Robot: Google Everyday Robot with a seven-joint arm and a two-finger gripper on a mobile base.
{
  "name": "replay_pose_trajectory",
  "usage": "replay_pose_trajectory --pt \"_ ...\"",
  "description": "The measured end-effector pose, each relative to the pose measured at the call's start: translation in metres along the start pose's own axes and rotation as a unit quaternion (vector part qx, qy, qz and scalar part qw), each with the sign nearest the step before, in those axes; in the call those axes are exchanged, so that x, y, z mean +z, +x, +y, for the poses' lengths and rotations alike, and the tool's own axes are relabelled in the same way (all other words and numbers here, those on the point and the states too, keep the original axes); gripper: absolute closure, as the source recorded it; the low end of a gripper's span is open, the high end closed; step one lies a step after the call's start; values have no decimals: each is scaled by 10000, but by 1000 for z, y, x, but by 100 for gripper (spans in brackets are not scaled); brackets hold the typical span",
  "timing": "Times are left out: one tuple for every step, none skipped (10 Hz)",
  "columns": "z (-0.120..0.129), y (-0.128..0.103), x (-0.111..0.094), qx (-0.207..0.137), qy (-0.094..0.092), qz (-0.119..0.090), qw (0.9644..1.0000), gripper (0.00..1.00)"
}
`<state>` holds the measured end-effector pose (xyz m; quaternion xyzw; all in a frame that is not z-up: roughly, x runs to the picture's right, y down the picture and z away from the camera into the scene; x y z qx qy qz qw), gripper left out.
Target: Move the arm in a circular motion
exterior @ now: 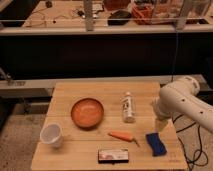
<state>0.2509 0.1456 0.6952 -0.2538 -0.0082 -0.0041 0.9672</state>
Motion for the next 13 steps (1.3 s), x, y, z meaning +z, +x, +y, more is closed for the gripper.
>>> replay_pose_trajectory --pt "3 -8 0 -76 -6 12 10000 20" --pt "6 -11 -1 -111 -14 23 9999 20" --pt "13 -20 -3 -250 -26 64 9997 20" --pt "17 -35 -4 -434 -38 86 9990 20" --pt "19 -43 -5 -545 -47 113 9984 20" --pt "21 -47 -5 -585 -67 126 9982 20" --pt "23 -53 -4 -677 -80 145 9976 20" --pt "24 -59 -4 -752 -76 170 9970 20" --pt "24 -70 -3 -827 -67 187 9964 20" --pt "24 -84 -2 -899 -63 187 9958 20" --pt "23 -107 -2 -1009 -46 199 9947 20" --pt "24 -123 -1 -1107 -38 215 9936 20" --pt "28 -133 1 -1206 -33 233 9924 20"
